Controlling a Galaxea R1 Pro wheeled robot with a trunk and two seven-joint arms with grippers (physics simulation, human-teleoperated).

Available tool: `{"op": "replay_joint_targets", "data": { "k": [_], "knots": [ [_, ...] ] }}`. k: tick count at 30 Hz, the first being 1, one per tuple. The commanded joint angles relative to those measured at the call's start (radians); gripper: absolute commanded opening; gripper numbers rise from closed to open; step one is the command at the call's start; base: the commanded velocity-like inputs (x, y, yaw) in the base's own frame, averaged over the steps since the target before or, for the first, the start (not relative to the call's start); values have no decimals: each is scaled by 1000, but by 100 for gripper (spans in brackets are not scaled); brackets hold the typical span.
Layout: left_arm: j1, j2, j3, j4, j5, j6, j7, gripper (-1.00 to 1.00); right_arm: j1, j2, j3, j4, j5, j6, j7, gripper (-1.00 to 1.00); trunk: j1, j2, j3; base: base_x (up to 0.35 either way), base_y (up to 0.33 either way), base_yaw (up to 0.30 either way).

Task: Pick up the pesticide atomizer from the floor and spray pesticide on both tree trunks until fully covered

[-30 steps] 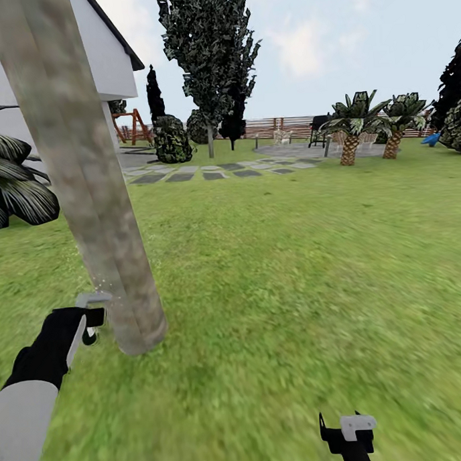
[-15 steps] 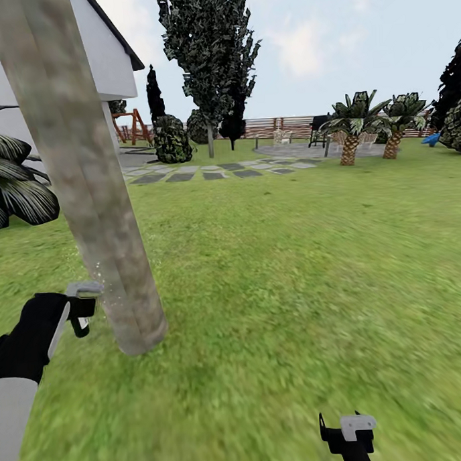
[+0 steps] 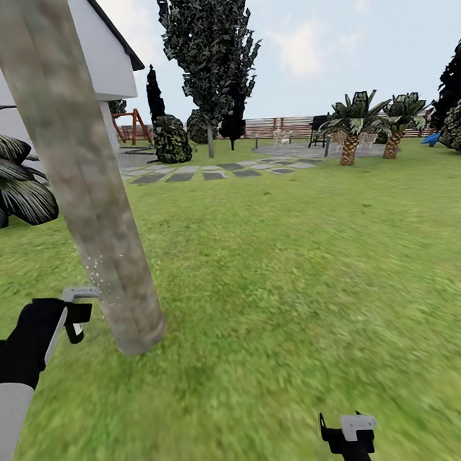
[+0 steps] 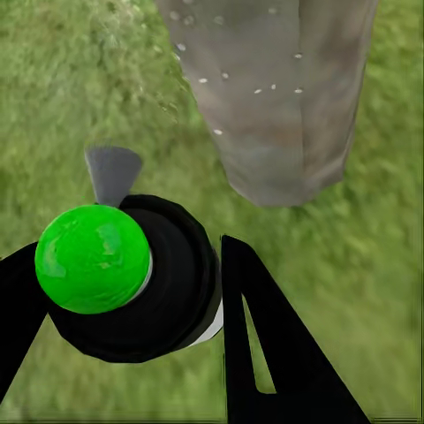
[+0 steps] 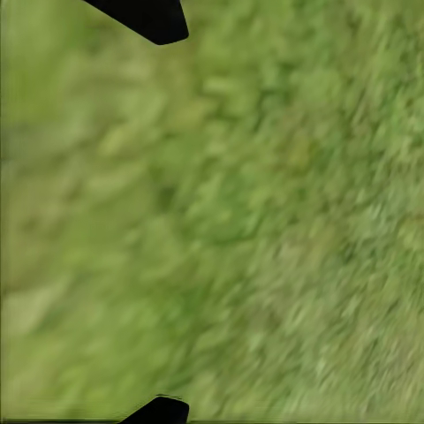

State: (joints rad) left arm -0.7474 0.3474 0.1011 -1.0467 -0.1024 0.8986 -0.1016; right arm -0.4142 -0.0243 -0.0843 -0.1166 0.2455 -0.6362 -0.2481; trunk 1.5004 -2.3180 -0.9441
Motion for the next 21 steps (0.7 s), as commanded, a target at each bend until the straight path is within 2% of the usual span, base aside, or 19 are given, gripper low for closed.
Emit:
{"op": "replay_joint_targets", "data": {
  "k": [1, 3, 5, 7, 10, 13, 16, 21],
  "knots": [
    [12, 0, 1, 8, 0, -3, 3, -100, 0, 0, 0, 0, 0, 0, 0, 100, 0, 0, 0, 0, -227, 0],
    [50, 0, 3, 23, 0, -17, 8, -100, 0, 1, 0, 0, 0, 0, 1, 100, 0, 0, 0, 0, -254, 0],
    [69, -1, 4, 53, 0, -61, 10, -100, 0, 1, 0, 0, 0, 0, 1, 100, 0, 0, 0, 0, -266, 0],
    [77, -1, 6, 112, 0, -119, 11, -100, 0, 1, 0, 0, 0, 0, 1, 100, 0, 0, 0, 0, -268, 0],
    [80, -2, 29, 212, 2, -172, 22, -100, 0, 1, 0, 0, 0, 0, 1, 100, 0, 0, 0, 0, -270, 0],
    [81, -2, 38, 294, 6, -264, 52, -100, 0, 1, 0, 0, 0, 0, 0, 100, 0, 0, 0, 0, -270, 0],
    [82, -8, 40, 320, 9, -282, 60, -100, 0, 1, 0, 0, 0, 0, 0, 100, 0, 0, 0, 0, -270, 86],
    [82, -10, 41, 346, 13, -285, 62, -100, 0, 2, 0, 0, 0, 0, 0, 100, 0, 0, 0, 15, -270, 253]
  ]
}}
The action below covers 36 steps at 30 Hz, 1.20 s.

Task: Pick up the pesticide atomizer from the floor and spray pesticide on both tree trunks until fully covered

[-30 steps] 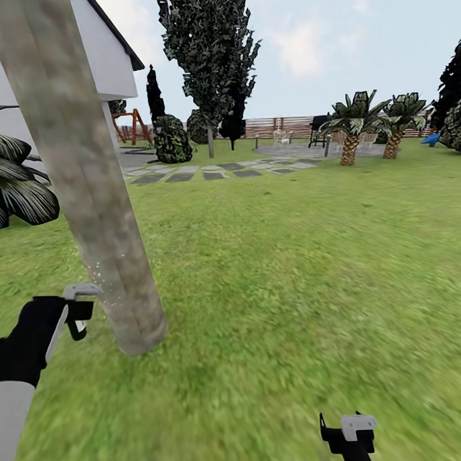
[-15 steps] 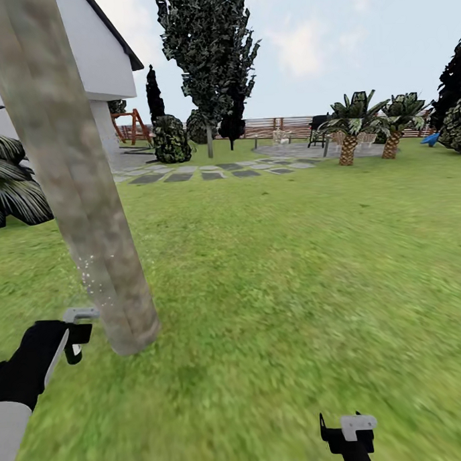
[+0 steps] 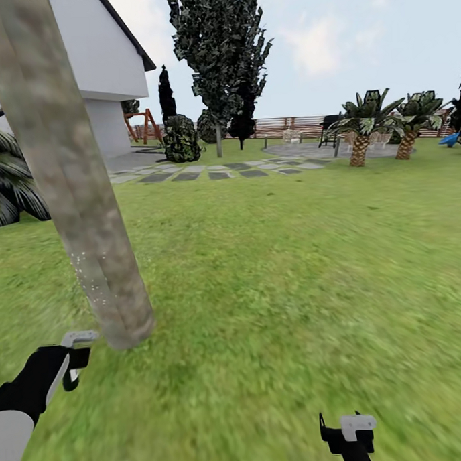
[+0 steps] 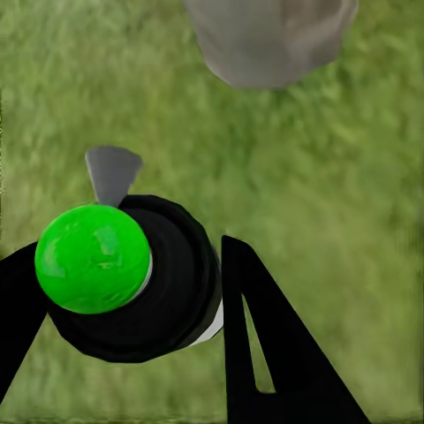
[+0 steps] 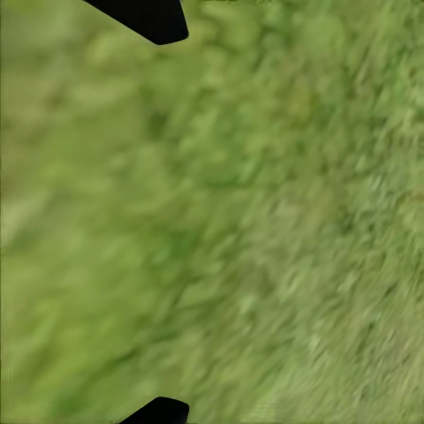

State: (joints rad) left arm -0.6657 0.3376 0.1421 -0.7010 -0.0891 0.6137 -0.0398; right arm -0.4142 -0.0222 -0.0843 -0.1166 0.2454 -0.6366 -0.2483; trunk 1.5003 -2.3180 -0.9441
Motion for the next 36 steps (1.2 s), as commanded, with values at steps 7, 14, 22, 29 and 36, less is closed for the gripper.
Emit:
{"op": "replay_joint_targets", "data": {
  "k": [7, 14, 22, 29, 36],
  "knots": [
    [0, 0, 93, 10, -7, -8, -1, -100, 0, 1, 0, 0, 0, 0, 0, 100, 0, 0, 0, 165, -238, 137],
    [4, 1, 100, 12, -10, -9, 13, -100, 0, 1, 0, 0, 0, 0, 1, 100, 0, 0, 0, 169, -229, 3],
    [12, -1, 96, 41, -2, -10, 86, -100, 0, 1, 0, 0, 0, 0, 1, 100, 0, 0, 0, 95, -262, 172],
    [12, -63, 99, 44, -4, -11, 90, -100, 0, 2, 0, 0, 0, 0, 1, 100, 0, 0, 0, 133, -263, 245],
    [14, -66, 102, 44, -6, -10, 92, -100, 0, -1, 0, 0, 0, 0, 0, 100, 0, 0, 0, 149, -262, 21]
  ]
}}
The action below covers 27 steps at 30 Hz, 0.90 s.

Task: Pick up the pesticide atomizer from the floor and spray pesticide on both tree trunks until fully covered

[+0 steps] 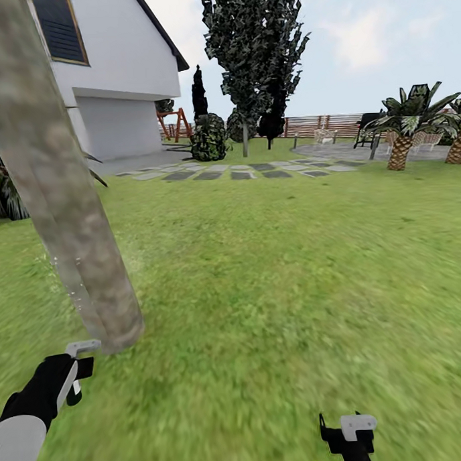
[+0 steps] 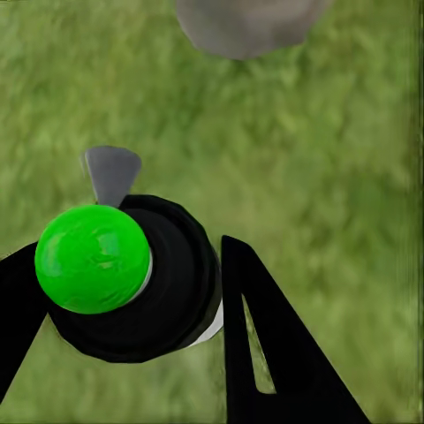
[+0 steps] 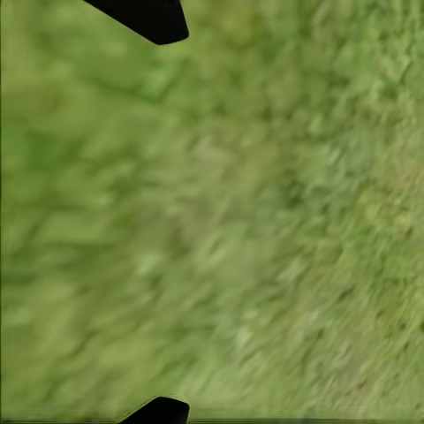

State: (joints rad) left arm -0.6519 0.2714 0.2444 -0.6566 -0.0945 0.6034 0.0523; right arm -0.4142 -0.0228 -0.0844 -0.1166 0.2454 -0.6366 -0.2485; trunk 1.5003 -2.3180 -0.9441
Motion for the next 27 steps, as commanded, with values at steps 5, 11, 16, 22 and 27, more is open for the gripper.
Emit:
{"op": "replay_joint_targets", "data": {
  "k": [5, 11, 16, 22, 27],
  "knots": [
    [0, 0, 0, -1, 1, 1, 1, -100, 0, 0, 0, 0, 0, 0, 0, 100, 0, 0, 0, 224, -202, 0],
    [0, 0, 0, -1, 2, 1, 1, -100, 0, 0, 0, 0, 0, 0, 0, 100, 0, 0, 0, 260, -171, 1],
    [0, -3, 0, -1, 3, 1, 1, -100, 0, 1, 0, 0, 0, 0, 0, 100, 0, 0, 0, 239, -183, 171],
    [0, -3, 0, -1, 3, 1, 2, -100, 0, 1, 0, 0, 0, 0, 0, 100, 0, 0, 0, 162, -233, 274],
    [0, -3, 0, -1, 3, 1, 1, -100, 0, 1, 0, 0, 0, 0, 0, 100, 0, 0, 0, 151, -242, 277]
  ]
}}
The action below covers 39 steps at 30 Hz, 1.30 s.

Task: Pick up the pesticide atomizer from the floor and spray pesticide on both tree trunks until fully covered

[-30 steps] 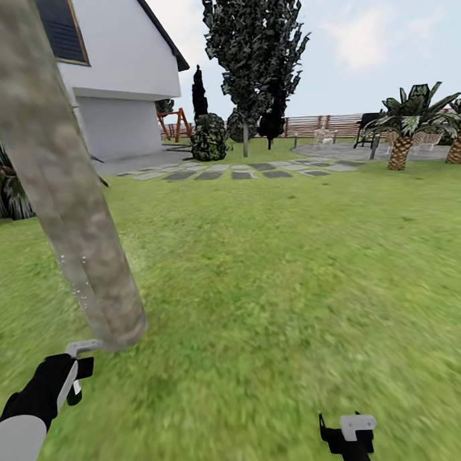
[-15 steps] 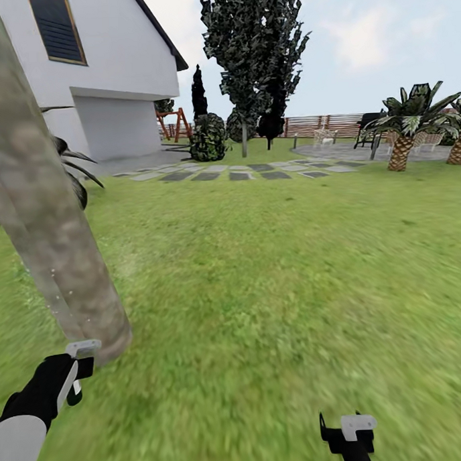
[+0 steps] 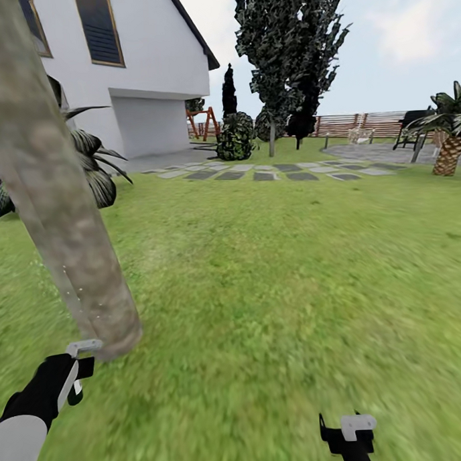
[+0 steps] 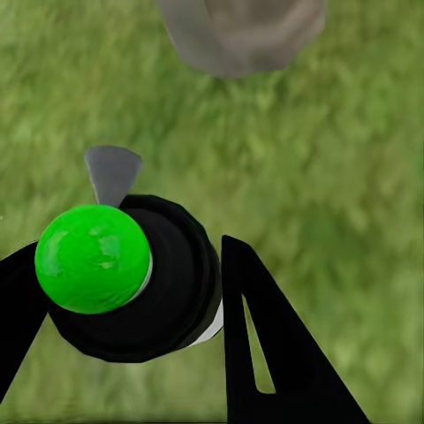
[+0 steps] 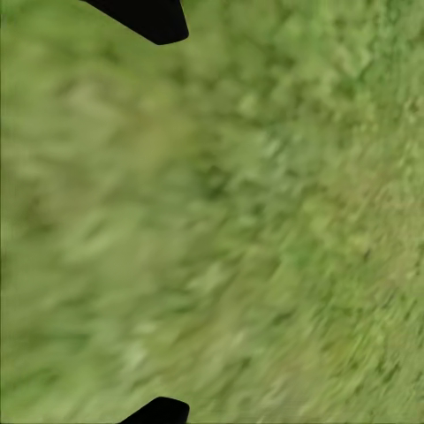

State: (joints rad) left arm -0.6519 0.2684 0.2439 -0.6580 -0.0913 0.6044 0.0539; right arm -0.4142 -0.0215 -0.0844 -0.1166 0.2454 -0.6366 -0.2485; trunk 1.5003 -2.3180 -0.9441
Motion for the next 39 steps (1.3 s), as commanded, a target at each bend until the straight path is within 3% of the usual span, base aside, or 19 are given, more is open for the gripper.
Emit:
{"op": "replay_joint_targets", "data": {
  "k": [1, 15, 22, 39],
  "knots": [
    [0, 0, 0, 0, -1, 0, 0, -100, 0, 0, 0, 0, 0, 0, 0, 100, 0, 0, 0, 169, -241, 277],
    [0, 0, 0, 0, -2, 0, 0, -100, 0, 0, 0, 0, 0, 0, 0, 100, 0, 0, 0, 181, -230, 277],
    [0, -1, -1, 0, 1, 0, 1, -100, 0, 0, 0, 0, 0, 0, 0, 100, 0, 0, 0, 34, -29, 274],
    [0, -11, -2, 0, -2, 0, 1, -100, 0, 0, 0, 0, 0, 0, 0, 100, 0, 0, 0, 137, -217, 24]
  ]
}}
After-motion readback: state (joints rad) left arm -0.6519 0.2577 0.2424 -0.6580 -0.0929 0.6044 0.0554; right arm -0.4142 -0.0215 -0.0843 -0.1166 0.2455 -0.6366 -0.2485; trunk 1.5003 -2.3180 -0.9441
